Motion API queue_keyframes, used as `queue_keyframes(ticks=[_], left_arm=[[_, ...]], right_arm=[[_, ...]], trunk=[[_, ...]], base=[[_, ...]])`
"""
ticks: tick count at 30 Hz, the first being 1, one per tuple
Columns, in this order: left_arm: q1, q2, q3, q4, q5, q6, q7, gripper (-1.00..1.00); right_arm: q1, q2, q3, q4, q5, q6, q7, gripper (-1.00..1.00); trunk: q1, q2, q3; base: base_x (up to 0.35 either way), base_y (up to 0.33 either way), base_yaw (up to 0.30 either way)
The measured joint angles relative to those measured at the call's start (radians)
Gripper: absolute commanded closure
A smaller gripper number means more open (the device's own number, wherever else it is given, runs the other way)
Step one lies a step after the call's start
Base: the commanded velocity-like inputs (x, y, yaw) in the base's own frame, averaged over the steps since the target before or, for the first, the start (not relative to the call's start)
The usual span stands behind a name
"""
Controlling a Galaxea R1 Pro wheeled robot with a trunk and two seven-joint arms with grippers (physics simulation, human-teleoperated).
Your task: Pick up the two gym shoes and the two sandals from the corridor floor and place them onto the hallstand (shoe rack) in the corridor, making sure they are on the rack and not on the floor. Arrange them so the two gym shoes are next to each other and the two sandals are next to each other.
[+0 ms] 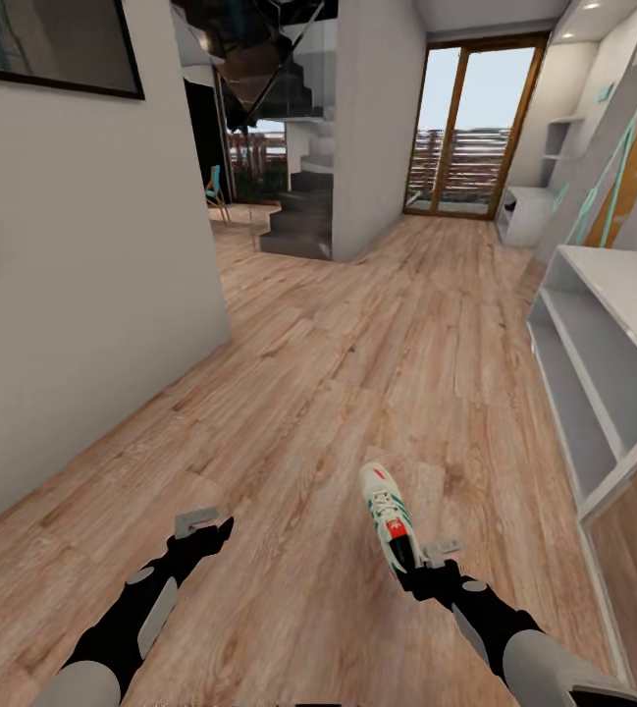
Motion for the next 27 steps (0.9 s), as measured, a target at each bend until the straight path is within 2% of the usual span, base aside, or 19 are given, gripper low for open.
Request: queue_keyframes(ticks=[27], left_arm=[[0.0,0.0,0.0,0.0,0.0,0.0,0.0,-1.0]], right_arm=[[0.0,0.0,-0.001,0.016,-0.001,0.0,0.0,1.0]], trunk=[[0.0,0.0,0.0]], base=[[0.007,-0.003,0.282]])
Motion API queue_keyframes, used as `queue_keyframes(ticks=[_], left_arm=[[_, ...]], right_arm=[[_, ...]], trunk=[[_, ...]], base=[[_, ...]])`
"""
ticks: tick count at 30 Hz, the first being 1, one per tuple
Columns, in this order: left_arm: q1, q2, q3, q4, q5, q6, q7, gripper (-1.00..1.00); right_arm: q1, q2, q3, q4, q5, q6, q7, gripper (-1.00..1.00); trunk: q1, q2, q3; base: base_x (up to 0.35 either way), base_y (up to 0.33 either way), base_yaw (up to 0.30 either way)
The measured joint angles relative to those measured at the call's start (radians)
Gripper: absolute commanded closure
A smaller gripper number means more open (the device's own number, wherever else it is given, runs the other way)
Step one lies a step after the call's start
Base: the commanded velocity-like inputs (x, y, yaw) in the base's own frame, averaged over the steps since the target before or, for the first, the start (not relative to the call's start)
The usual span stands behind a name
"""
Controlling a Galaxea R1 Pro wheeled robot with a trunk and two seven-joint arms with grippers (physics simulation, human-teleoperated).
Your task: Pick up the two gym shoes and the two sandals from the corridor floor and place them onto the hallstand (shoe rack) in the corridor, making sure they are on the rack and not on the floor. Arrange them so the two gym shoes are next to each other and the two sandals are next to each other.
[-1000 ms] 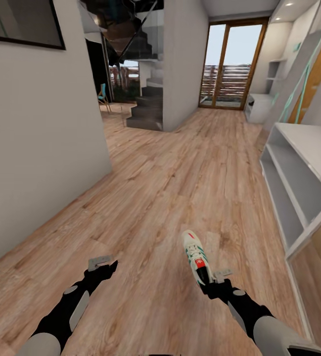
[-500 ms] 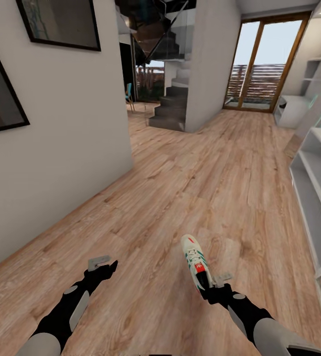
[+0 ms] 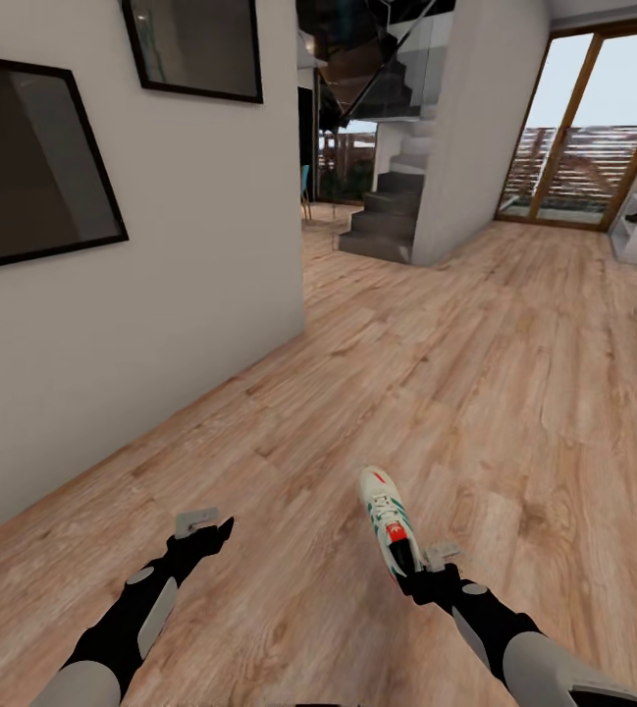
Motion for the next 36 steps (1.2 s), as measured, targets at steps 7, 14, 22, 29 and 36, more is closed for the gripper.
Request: queue_keyframes(ticks=[7,14,22,29,36], left_arm=[[0.0,0.0,0.0,0.0,0.0,0.0,0.0,-1.0],[0.0,0.0,0.0,0.0,0.0,0.0,0.0,-1.0],[0.0,0.0,0.0,-0.001,0.0,0.0,0.0,-1.0],[0.0,0.0,0.0,-0.001,0.0,0.0,0.0,-1.0],[0.0,0.0,0.0,-0.003,0.0,0.0,0.0,-1.0]], right_arm=[[0.0,0.0,0.0,0.0,0.0,0.0,0.0,1.0],[0.0,0.0,0.0,0.0,0.0,-0.001,0.0,1.0],[-0.001,0.0,0.0,0.0,0.0,-0.001,0.0,1.0],[0.0,0.0,0.0,0.001,0.0,-0.001,0.0,1.0],[0.0,0.0,0.0,0.0,0.0,-0.001,-0.001,1.0]], trunk=[[0.0,0.0,0.0],[0.0,0.0,0.0],[0.0,0.0,0.0],[0.0,0.0,0.0],[0.0,0.0,0.0]], base=[[0.235,-0.077,0.074],[0.219,-0.067,0.062],[0.035,-0.011,0.244],[0.005,-0.002,0.282],[0.001,0.0,0.288]])
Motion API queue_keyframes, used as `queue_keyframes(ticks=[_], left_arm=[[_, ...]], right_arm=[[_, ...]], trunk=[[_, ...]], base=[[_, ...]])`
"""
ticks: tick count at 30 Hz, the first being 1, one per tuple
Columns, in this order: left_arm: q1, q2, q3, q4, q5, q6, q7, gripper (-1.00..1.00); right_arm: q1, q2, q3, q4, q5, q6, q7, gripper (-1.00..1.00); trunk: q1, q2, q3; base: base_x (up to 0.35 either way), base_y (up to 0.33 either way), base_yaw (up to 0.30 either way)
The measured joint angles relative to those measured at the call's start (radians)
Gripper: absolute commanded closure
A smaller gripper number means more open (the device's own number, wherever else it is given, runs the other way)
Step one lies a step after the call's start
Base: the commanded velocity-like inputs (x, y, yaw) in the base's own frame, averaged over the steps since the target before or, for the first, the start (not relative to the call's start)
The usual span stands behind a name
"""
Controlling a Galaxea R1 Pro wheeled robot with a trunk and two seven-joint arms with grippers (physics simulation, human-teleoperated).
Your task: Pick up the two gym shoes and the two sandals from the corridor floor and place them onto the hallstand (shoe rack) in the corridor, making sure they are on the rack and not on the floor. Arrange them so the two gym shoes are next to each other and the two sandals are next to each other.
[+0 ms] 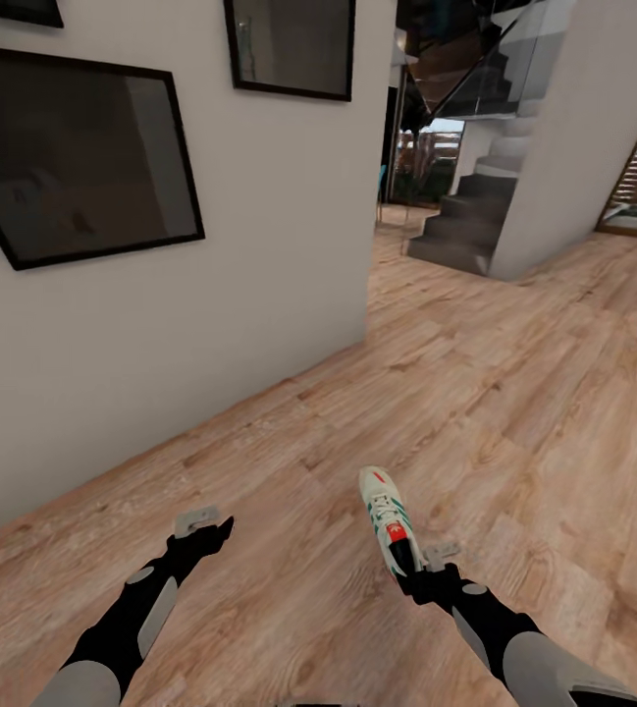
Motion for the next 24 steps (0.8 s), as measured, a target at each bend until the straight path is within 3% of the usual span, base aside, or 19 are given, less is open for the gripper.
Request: queue_keyframes(ticks=[24], left_arm=[[0.0,0.0,0.0,0.0,0.001,0.0,0.0,-1.0]], right_arm=[[0.0,0.0,0.0,0.002,0.0,0.0,0.0,1.0]], trunk=[[0.0,0.0,0.0]], base=[[0.0,0.0,0.289]])
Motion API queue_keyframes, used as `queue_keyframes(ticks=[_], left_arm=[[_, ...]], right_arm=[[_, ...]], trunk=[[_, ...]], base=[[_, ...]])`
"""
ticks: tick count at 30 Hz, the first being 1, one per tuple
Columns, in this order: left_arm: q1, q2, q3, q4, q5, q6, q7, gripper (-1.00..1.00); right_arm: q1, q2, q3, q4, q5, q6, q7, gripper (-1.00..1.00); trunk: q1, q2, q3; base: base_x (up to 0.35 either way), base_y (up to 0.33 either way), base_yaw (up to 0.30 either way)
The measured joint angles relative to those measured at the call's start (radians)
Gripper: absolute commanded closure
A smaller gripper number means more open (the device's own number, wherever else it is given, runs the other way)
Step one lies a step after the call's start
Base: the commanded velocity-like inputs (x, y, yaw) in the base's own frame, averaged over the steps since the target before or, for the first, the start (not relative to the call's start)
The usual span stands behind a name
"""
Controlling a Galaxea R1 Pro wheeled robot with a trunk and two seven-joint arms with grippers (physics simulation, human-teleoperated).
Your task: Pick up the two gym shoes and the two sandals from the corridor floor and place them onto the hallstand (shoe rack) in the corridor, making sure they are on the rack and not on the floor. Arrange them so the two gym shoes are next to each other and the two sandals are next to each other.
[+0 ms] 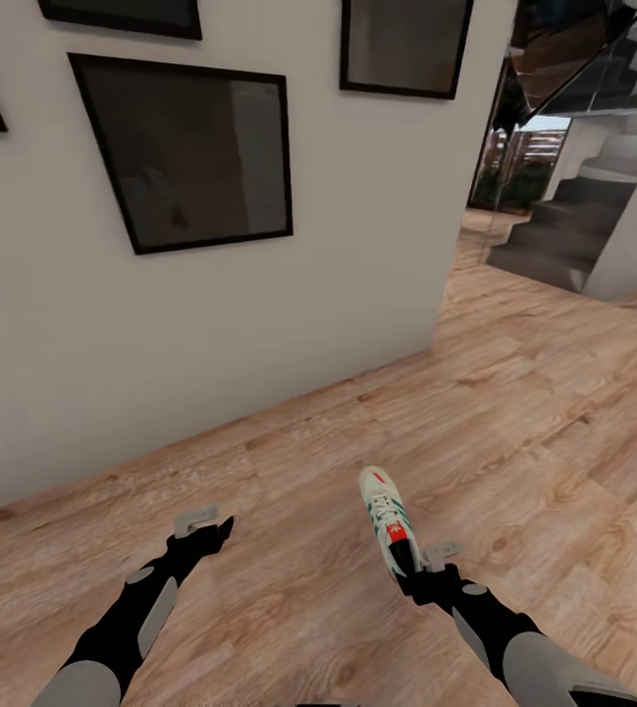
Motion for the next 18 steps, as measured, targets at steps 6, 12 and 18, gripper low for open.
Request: queue_keyframes(ticks=[6,12,18], left_arm=[[0.0,0.0,0.0,0.0,0.0,0.0,0.0,-1.0],[0.0,0.0,0.0,0.0,0.0,0.001,0.0,-1.0],[0.0,0.0,0.0,0.0,0.0,0.001,0.0,-1.0]], right_arm=[[0.0,0.0,0.0,0.001,0.0,0.0,0.0,1.0],[0.0,0.0,0.0,0.001,0.0,0.0,0.0,1.0],[0.0,0.0,0.0,0.001,0.0,0.001,0.0,1.0]], trunk=[[0.0,0.0,0.0],[0.0,0.0,0.0],[0.0,0.0,0.0]], base=[[0.0,-0.119,0.283],[0.0,-0.275,0.119],[0.033,-0.229,0.026]])
